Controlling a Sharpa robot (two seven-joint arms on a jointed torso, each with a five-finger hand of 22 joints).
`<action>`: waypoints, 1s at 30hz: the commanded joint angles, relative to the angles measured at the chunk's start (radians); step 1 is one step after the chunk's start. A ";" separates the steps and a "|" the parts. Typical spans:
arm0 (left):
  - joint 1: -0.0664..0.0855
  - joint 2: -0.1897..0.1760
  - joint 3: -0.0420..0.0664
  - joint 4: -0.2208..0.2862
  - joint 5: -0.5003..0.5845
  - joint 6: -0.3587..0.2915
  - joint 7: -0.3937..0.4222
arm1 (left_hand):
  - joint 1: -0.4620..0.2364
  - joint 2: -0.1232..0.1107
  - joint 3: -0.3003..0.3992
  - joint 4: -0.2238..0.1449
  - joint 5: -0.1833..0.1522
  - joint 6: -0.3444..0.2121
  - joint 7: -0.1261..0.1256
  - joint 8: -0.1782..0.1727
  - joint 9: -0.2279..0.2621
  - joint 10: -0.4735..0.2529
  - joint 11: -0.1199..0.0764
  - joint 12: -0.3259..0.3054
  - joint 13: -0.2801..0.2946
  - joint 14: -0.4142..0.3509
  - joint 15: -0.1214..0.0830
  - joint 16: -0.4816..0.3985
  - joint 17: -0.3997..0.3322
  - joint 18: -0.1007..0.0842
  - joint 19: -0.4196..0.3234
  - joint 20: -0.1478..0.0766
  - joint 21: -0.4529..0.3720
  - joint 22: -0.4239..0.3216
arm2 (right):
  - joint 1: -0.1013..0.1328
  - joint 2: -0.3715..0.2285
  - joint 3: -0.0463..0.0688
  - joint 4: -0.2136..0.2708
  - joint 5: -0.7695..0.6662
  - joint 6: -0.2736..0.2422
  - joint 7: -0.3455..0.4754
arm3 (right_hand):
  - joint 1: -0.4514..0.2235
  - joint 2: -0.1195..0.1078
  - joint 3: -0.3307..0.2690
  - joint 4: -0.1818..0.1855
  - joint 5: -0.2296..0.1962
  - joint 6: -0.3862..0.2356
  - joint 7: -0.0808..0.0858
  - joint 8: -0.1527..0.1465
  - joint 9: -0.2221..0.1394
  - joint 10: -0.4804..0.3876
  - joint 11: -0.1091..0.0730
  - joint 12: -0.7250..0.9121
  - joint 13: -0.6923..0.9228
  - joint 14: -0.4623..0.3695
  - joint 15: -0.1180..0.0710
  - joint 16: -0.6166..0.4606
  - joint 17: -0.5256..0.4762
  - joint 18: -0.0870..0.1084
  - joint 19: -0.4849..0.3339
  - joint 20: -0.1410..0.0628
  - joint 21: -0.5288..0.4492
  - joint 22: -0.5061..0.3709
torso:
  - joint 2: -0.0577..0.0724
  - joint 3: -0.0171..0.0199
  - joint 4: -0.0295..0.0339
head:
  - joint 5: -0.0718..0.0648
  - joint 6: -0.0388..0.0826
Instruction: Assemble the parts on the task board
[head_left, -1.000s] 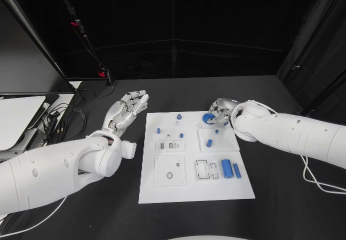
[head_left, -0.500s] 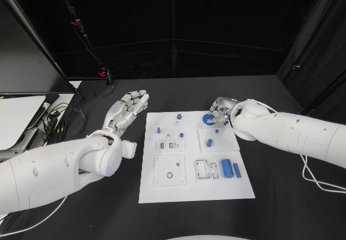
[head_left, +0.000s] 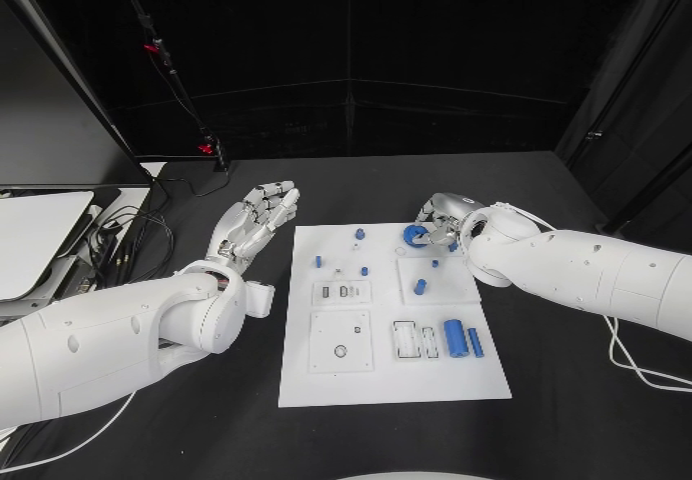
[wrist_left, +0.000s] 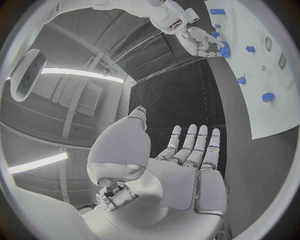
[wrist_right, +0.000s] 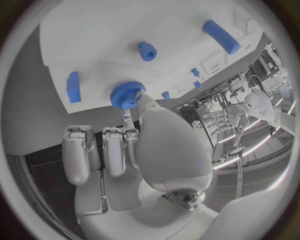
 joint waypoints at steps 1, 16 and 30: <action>0.002 -0.001 0.001 0.001 -0.007 0.009 0.254 | 0.000 0.013 0.007 0.000 0.003 0.008 0.175 0.006 -0.001 0.008 0.001 0.007 0.001 0.007 0.002 0.005 0.002 -0.008 -0.005 0.000 0.003 0.001 | 0.004 -0.009 0.002 0.030 0.011 -0.124 0.070 | 0.007 -0.001 0.002 -0.010 0.008 0.063 -0.022 -0.012 0.000 0.106 0.010 0.003 0.263 0.104 0.007 0.002 0.263 -0.007 0.106 0.001 0.003 0.263 | -0.002 -0.0015 -0.0005 | 0.002 0.000; 0.002 0.007 0.001 -0.007 -0.007 0.010 0.252 | 0.002 0.017 0.007 0.000 0.005 0.010 0.175 0.009 -0.002 0.009 0.001 0.007 0.001 0.008 0.002 0.007 0.002 -0.008 -0.005 0.000 0.003 0.001 | 0.013 0.069 0.004 0.095 0.040 -0.078 0.095 | 0.012 -0.004 0.004 -0.019 0.015 0.071 -0.016 -0.036 0.000 0.106 0.016 0.003 0.263 0.104 0.011 0.002 0.263 -0.007 0.106 0.006 0.003 0.263 | -0.001 -0.0007 -0.0011 | 0.017 0.002; 0.002 0.008 0.001 -0.008 -0.007 0.010 0.250 | 0.003 0.019 0.006 0.000 0.005 0.012 0.175 0.013 -0.002 0.010 0.001 0.007 0.001 0.008 0.002 0.008 0.002 -0.008 -0.006 0.000 0.003 0.001 | 0.010 0.157 0.004 0.044 -0.020 -0.012 0.069 | 0.016 0.001 0.007 -0.023 0.017 0.072 -0.016 -0.049 0.000 0.106 0.017 0.003 0.263 0.104 0.013 0.002 0.263 -0.007 0.106 0.008 0.003 0.263 | 0.001 -0.0010 0.0000 | 0.026 0.006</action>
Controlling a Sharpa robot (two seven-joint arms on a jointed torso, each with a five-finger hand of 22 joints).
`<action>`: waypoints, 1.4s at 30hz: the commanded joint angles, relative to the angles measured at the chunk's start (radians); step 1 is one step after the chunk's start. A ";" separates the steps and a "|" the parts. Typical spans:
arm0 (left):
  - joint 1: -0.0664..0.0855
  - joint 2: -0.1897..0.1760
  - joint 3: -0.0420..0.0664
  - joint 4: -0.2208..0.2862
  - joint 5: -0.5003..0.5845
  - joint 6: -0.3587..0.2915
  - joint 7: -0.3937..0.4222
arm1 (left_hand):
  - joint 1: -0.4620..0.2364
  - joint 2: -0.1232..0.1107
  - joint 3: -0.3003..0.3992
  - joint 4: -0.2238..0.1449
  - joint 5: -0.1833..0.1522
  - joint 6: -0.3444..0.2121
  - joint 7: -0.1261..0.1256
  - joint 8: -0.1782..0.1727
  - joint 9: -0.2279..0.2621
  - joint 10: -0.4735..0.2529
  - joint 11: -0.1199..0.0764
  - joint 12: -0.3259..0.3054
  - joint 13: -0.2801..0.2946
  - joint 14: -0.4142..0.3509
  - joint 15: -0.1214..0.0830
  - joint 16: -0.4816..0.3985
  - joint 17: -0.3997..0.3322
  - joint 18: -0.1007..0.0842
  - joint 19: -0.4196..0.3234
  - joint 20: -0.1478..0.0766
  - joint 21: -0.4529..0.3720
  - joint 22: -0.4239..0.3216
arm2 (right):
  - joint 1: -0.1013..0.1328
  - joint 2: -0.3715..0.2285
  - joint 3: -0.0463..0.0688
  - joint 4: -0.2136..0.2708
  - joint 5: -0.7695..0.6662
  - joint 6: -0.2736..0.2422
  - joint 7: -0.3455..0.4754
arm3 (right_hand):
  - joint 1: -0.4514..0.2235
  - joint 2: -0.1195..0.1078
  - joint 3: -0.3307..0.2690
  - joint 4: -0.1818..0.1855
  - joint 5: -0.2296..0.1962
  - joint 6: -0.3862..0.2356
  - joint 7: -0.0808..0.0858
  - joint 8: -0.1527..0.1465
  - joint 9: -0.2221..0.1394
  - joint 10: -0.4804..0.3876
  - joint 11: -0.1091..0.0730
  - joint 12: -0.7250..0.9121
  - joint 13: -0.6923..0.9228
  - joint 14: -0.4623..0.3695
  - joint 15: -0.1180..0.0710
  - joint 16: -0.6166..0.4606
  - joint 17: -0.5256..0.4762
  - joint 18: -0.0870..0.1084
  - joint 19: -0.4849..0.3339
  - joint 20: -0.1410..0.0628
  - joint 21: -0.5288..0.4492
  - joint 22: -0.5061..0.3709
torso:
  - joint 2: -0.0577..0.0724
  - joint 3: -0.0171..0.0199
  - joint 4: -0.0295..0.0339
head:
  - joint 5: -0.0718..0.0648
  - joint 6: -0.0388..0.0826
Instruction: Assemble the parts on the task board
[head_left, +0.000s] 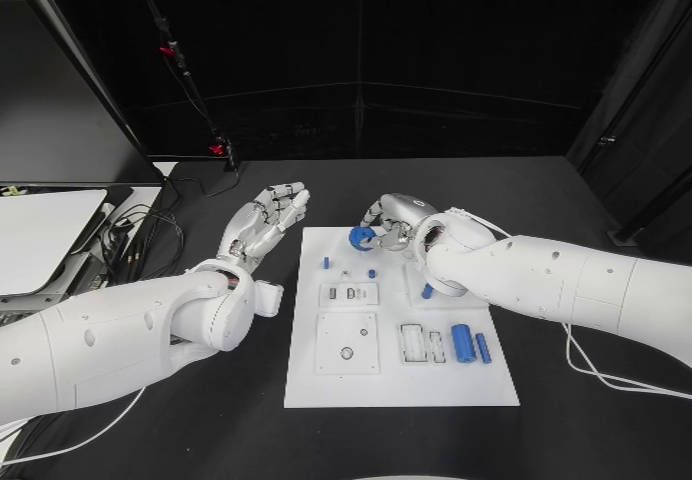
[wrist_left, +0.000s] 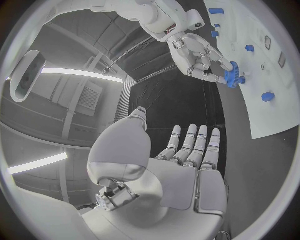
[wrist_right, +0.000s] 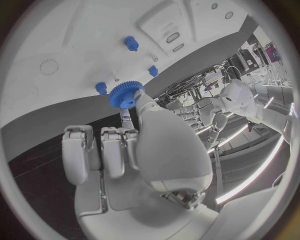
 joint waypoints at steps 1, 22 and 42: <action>0.002 0.000 0.001 0.002 -0.007 0.009 0.250 | 0.002 0.010 0.006 0.000 0.005 0.008 0.172 0.004 -0.002 0.006 -0.003 0.004 0.001 0.008 0.002 0.001 0.001 -0.008 -0.006 0.000 0.003 0.001 | 0.000 0.011 0.001 -0.013 -0.031 0.043 -0.008 | 0.008 0.001 -0.002 -0.006 0.005 0.047 -0.040 -0.005 0.002 0.102 0.006 0.003 0.263 0.104 0.005 0.002 0.263 -0.007 0.106 0.008 0.003 0.263 | 0.000 -0.0002 -0.0003 | 0.000 -0.003; 0.002 -0.003 0.001 0.004 -0.007 0.008 0.249 | 0.003 0.012 0.006 0.000 0.006 0.010 0.172 0.006 -0.002 0.007 -0.003 0.004 0.001 0.009 0.002 0.001 0.001 -0.008 -0.007 0.000 0.003 0.001 | -0.012 0.076 0.000 -0.097 -0.084 0.104 -0.053 | 0.008 -0.003 -0.004 -0.011 -0.002 0.044 -0.036 -0.023 0.001 0.102 0.009 0.003 0.263 0.104 0.007 0.002 0.263 -0.007 0.106 0.010 0.003 0.263 | -0.002 -0.0007 -0.0020 | -0.003 -0.008; 0.002 -0.002 0.001 0.003 -0.007 0.010 0.248 | 0.004 0.016 0.005 0.000 0.006 0.012 0.172 0.006 -0.003 0.008 -0.003 0.004 0.001 0.009 0.002 0.003 0.001 -0.008 -0.008 0.000 0.003 0.001 | -0.015 0.096 0.000 -0.123 -0.102 0.150 -0.086 | 0.003 -0.002 -0.005 -0.012 -0.006 0.038 -0.035 -0.038 0.001 0.102 0.010 0.003 0.263 0.104 0.009 0.002 0.263 -0.007 0.106 0.012 0.003 0.263 | -0.001 0.0002 -0.0005 | -0.008 -0.007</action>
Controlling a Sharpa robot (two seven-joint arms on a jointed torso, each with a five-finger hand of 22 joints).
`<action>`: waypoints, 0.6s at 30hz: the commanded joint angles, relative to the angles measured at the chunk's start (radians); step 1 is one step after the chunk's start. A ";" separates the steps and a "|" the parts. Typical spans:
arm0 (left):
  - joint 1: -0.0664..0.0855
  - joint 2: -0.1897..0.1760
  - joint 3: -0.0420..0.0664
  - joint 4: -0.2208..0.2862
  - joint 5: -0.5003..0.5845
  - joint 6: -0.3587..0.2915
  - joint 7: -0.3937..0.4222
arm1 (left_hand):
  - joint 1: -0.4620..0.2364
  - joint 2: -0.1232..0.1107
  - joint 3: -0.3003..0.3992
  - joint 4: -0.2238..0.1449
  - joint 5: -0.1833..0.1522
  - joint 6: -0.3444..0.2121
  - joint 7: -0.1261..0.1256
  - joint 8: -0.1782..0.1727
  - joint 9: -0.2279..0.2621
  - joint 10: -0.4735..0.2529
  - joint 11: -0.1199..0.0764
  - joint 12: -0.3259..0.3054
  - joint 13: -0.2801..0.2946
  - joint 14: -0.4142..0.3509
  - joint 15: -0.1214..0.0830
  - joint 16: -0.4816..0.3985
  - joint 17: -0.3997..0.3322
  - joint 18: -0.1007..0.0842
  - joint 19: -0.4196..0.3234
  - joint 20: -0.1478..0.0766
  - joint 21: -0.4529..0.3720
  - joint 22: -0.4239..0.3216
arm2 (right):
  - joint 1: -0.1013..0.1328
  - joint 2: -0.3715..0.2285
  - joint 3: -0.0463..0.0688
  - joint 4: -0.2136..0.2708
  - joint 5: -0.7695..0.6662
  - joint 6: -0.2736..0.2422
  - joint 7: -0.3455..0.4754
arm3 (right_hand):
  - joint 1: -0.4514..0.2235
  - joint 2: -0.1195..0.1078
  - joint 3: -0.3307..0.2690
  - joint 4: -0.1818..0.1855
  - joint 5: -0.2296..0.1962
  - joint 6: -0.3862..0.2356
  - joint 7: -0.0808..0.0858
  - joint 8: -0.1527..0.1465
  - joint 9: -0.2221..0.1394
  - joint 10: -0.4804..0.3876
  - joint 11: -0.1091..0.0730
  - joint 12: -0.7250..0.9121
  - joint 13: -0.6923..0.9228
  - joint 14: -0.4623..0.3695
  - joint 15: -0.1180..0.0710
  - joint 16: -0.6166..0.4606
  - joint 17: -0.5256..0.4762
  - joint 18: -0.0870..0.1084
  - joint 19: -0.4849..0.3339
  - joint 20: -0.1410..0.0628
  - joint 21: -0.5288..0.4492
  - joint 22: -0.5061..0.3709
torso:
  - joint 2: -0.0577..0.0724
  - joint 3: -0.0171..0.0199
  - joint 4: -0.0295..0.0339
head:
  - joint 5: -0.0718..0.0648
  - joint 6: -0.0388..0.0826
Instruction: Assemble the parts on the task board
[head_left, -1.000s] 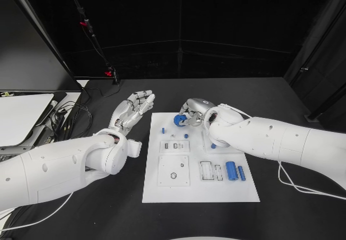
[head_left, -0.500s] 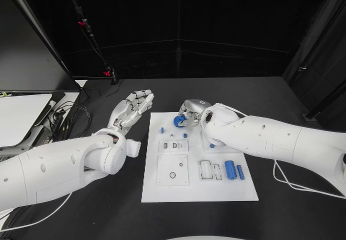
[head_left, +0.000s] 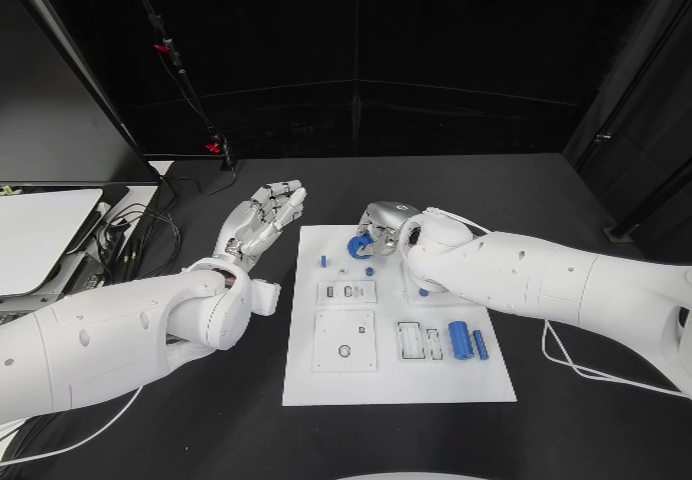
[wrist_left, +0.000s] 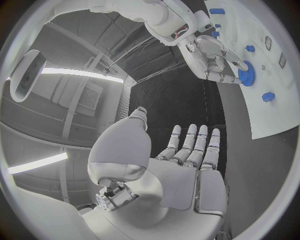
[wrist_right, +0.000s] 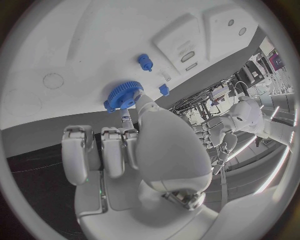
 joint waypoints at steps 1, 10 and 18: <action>0.002 0.001 0.001 0.001 -0.007 0.009 0.248 | 0.000 0.012 0.005 0.000 0.006 0.004 0.172 0.006 -0.002 0.004 0.001 0.004 0.001 0.006 -0.001 0.003 0.002 -0.008 -0.008 0.000 0.003 0.001 | 0.002 0.002 0.000 -0.001 -0.013 0.026 -0.019 | 0.000 -0.002 0.001 -0.006 -0.002 0.036 -0.035 -0.004 0.001 0.106 0.007 0.003 0.263 0.104 0.009 0.002 0.263 -0.007 0.107 0.006 0.003 0.263 | 0.000 0.0000 0.0002 | 0.000 0.000; 0.002 0.001 0.001 0.000 -0.007 0.010 0.247 | 0.000 0.012 0.005 0.000 0.006 0.004 0.172 0.006 -0.002 0.004 0.001 0.004 0.001 0.006 -0.001 0.003 0.002 -0.008 -0.008 0.000 0.003 0.001 | 0.002 0.005 0.000 -0.006 -0.015 0.048 -0.032 | -0.006 -0.010 -0.005 -0.014 -0.013 -0.028 -0.037 -0.068 0.002 0.106 0.001 0.003 0.263 0.104 0.006 0.002 0.263 -0.007 0.107 0.007 0.003 0.263 | 0.000 0.0000 0.0000 | -0.003 0.001; 0.002 0.001 0.001 0.000 -0.007 0.010 0.246 | 0.000 0.012 0.005 0.000 0.006 0.004 0.172 0.006 -0.002 0.004 0.001 0.004 0.001 0.006 -0.001 0.003 0.002 -0.008 -0.008 0.000 0.003 0.001 | 0.001 0.006 0.000 -0.009 -0.015 0.073 -0.031 | 0.011 -0.009 -0.006 -0.032 -0.065 -0.154 -0.084 -0.137 -0.001 0.106 -0.033 0.003 0.263 0.104 -0.019 0.002 0.263 -0.007 0.107 -0.014 0.003 0.263 | 0.001 0.0001 0.0001 | -0.002 0.001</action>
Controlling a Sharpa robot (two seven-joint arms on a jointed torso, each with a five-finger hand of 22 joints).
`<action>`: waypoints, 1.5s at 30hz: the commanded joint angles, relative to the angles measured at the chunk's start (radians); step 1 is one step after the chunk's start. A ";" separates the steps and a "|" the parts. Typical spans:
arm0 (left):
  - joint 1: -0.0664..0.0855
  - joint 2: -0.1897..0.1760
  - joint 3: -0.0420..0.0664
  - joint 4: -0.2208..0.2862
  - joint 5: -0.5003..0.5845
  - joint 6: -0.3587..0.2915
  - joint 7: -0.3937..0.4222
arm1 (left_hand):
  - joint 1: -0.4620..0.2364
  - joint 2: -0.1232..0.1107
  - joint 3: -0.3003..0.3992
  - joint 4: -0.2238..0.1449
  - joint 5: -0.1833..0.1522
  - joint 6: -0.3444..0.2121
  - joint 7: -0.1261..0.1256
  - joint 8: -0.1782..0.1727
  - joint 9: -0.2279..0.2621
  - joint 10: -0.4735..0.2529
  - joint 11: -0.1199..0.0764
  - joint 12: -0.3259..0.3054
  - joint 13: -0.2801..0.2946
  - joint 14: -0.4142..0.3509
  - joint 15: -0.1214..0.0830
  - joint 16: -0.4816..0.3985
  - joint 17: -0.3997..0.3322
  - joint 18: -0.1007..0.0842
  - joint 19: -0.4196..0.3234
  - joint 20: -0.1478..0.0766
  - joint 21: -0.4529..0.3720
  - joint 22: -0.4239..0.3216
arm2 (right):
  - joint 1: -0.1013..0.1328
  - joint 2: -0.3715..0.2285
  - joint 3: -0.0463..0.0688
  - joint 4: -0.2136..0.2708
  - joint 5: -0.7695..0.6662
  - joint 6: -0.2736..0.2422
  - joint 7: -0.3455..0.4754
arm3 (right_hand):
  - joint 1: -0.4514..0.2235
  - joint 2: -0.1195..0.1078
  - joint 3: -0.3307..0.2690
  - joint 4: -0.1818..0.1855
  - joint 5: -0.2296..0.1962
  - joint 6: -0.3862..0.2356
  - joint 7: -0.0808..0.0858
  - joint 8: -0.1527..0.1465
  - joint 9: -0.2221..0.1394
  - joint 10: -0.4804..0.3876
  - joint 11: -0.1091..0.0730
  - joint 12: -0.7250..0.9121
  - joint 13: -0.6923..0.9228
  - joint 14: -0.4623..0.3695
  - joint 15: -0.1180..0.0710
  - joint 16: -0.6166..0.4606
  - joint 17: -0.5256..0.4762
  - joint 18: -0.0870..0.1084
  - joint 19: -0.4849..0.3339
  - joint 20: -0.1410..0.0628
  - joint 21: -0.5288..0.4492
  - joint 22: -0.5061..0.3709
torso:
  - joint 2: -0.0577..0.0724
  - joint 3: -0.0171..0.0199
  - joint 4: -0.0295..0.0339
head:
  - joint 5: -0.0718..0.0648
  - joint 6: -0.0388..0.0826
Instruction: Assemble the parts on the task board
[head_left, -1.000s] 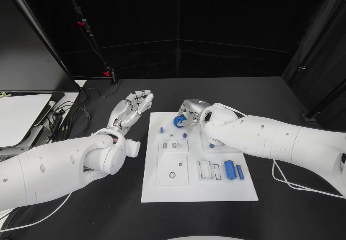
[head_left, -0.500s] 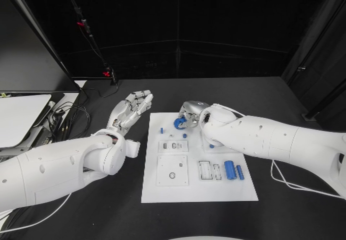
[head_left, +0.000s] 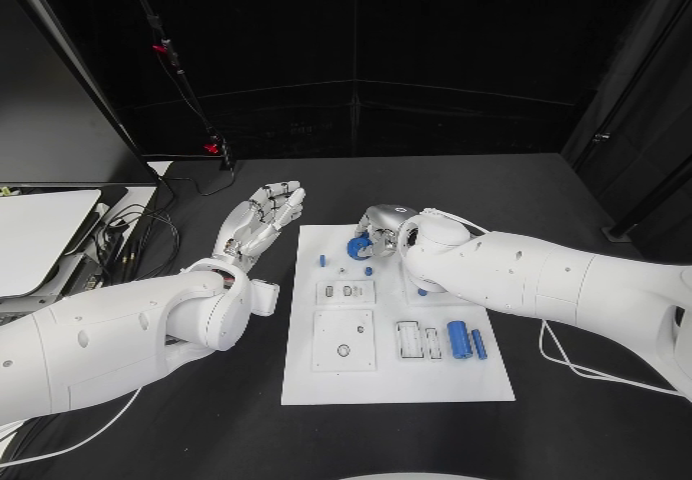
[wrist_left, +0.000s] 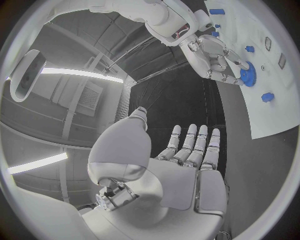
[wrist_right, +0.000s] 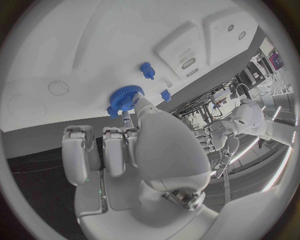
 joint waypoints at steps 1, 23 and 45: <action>0.002 0.001 0.001 0.001 -0.007 0.009 0.245 | 0.000 0.012 0.005 0.000 0.006 0.004 0.172 0.006 -0.001 0.004 0.001 0.004 0.001 0.007 0.000 0.003 0.002 -0.008 -0.008 0.000 0.003 0.001 | 0.002 0.000 0.000 0.001 -0.007 0.032 -0.007 | 0.015 -0.005 -0.002 -0.008 -0.005 -0.053 -0.014 -0.011 -0.003 0.106 -0.013 0.003 0.263 0.104 -0.009 0.002 0.263 -0.007 0.104 -0.010 0.003 0.263 | 0.001 -0.0002 -0.0002 | 0.000 0.000; 0.002 0.003 0.001 -0.009 -0.007 0.008 0.242 | 0.001 0.016 0.004 0.000 0.007 0.006 0.172 0.008 -0.002 0.005 0.001 0.005 0.001 0.007 0.000 0.004 0.002 -0.008 -0.008 0.000 0.003 0.001 | 0.003 -0.140 0.001 0.152 0.349 -0.303 0.291 | -0.050 -0.070 -0.073 0.067 -0.006 -0.100 -0.014 0.001 0.003 0.106 -0.035 0.003 0.263 0.104 -0.039 0.002 0.263 -0.007 0.104 -0.044 0.003 0.263 | -0.003 -0.0018 -0.0013 | -0.004 -0.001; 0.001 0.014 -0.004 -0.025 -0.007 0.015 0.246 | 0.002 0.017 0.004 -0.001 0.007 0.007 0.172 0.008 -0.002 0.005 0.001 0.005 0.001 0.007 0.000 0.005 0.002 -0.008 -0.008 0.000 0.004 0.001 | 0.021 -0.493 -0.001 0.286 0.506 -0.282 0.469 | -0.009 -0.012 -0.072 0.066 0.006 0.097 0.065 0.046 0.016 0.106 0.051 0.003 0.263 0.104 0.031 0.002 0.263 -0.007 0.104 0.009 0.003 0.263 | -0.002 -0.0006 -0.0038 | -0.065 0.013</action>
